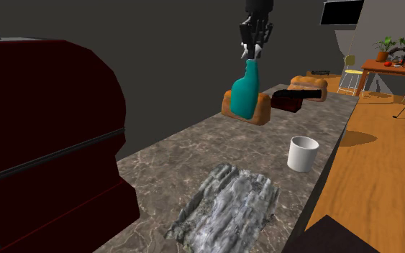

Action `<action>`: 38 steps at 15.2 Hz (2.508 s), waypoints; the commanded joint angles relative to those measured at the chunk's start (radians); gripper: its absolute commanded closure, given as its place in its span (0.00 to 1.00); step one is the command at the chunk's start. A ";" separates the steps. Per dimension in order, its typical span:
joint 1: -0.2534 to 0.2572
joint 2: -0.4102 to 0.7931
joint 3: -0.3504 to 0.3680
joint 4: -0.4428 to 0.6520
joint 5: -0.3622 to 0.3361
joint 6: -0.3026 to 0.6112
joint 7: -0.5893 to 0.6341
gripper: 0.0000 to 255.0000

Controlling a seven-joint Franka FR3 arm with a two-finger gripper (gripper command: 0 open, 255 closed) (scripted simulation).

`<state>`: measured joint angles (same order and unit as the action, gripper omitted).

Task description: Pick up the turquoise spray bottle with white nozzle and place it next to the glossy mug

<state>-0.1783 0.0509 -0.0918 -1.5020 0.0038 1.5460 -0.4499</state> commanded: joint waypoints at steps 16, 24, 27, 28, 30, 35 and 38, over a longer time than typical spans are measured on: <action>-0.228 0.112 -0.186 0.141 0.038 -0.035 -0.410 1.00; -0.367 0.278 -0.247 0.365 0.101 -0.102 -0.587 1.00; -0.358 0.255 -0.246 0.290 0.092 -0.049 -0.585 1.00; -0.355 0.249 -0.246 0.267 0.090 -0.033 -0.584 1.00; -0.350 0.238 -0.245 0.223 0.086 0.000 -0.583 1.00; -0.341 0.217 -0.244 0.126 0.080 0.077 -0.581 1.00; -0.337 0.209 -0.243 0.075 0.077 0.121 -0.580 1.00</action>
<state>-0.5153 0.2617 -0.3346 -1.4130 0.0812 1.6542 -1.0284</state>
